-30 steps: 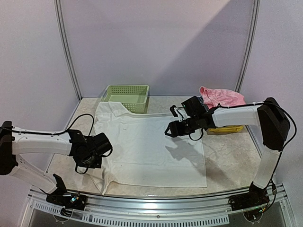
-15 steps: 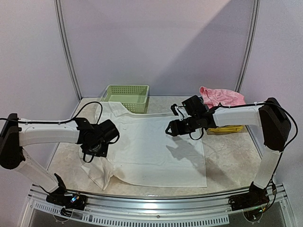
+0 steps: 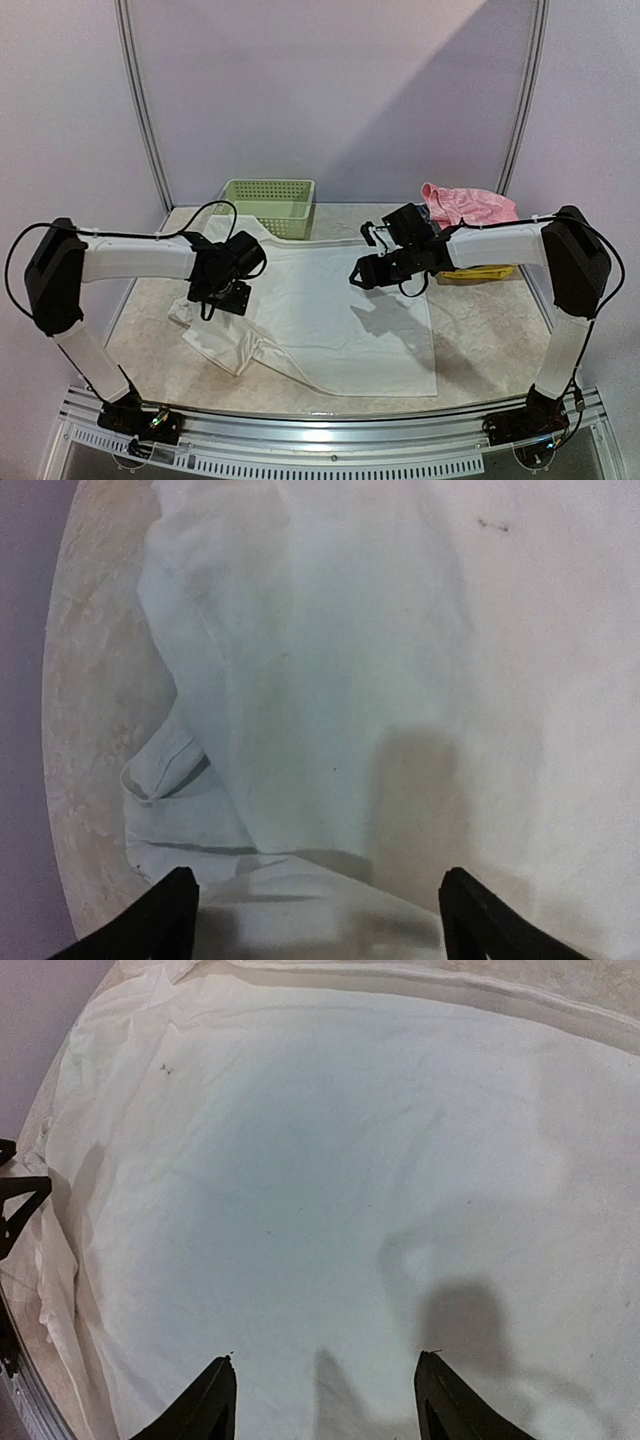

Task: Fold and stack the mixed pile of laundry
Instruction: Adjust the flattened T-shirt at the center of the board, then pick up the flattened T-shirt from the center of the board.

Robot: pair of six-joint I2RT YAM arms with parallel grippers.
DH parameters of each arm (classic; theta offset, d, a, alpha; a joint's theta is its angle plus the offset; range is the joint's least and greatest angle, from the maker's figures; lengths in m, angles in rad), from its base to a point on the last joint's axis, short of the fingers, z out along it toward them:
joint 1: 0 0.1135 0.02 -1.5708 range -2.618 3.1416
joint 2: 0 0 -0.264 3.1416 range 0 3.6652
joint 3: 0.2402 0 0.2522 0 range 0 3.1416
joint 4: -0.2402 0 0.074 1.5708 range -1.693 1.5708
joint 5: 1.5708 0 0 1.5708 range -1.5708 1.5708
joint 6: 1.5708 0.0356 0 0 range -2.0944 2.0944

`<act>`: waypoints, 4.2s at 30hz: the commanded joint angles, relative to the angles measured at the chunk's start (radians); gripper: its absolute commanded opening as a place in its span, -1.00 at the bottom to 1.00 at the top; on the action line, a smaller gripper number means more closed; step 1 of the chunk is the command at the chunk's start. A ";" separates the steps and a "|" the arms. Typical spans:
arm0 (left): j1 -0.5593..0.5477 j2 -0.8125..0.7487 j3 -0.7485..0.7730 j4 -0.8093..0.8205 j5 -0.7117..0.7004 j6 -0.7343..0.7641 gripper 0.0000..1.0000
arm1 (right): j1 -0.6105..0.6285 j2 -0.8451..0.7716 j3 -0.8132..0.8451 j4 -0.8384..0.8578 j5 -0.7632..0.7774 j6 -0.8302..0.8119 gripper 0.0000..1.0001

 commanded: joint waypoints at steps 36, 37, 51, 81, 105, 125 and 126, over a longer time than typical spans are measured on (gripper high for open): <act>0.287 -0.353 -0.588 0.371 0.340 -0.209 -0.31 | -0.003 0.031 0.029 -0.010 0.009 -0.001 0.23; 0.288 -0.356 -0.596 0.377 0.347 -0.219 -0.41 | -0.003 0.033 0.029 -0.010 0.009 0.000 0.23; 0.187 -0.773 -0.541 0.049 0.257 -0.269 -1.00 | -0.002 -0.043 -0.030 -0.030 0.058 0.035 0.27; -0.002 -1.222 -0.579 -0.065 0.326 -0.319 -1.00 | 0.085 -0.491 -0.415 -0.562 0.230 0.433 0.49; -0.002 -1.247 -0.593 0.058 0.399 -0.191 -1.00 | 0.397 -0.353 -0.427 -0.663 0.199 0.725 0.13; -0.005 -1.324 -0.573 0.016 0.370 -0.257 -1.00 | 0.424 -0.395 -0.442 -0.668 0.231 0.721 -0.64; -0.005 -1.336 -0.559 -0.005 0.361 -0.267 -1.00 | 0.424 -0.411 -0.431 -0.680 0.248 0.717 -0.69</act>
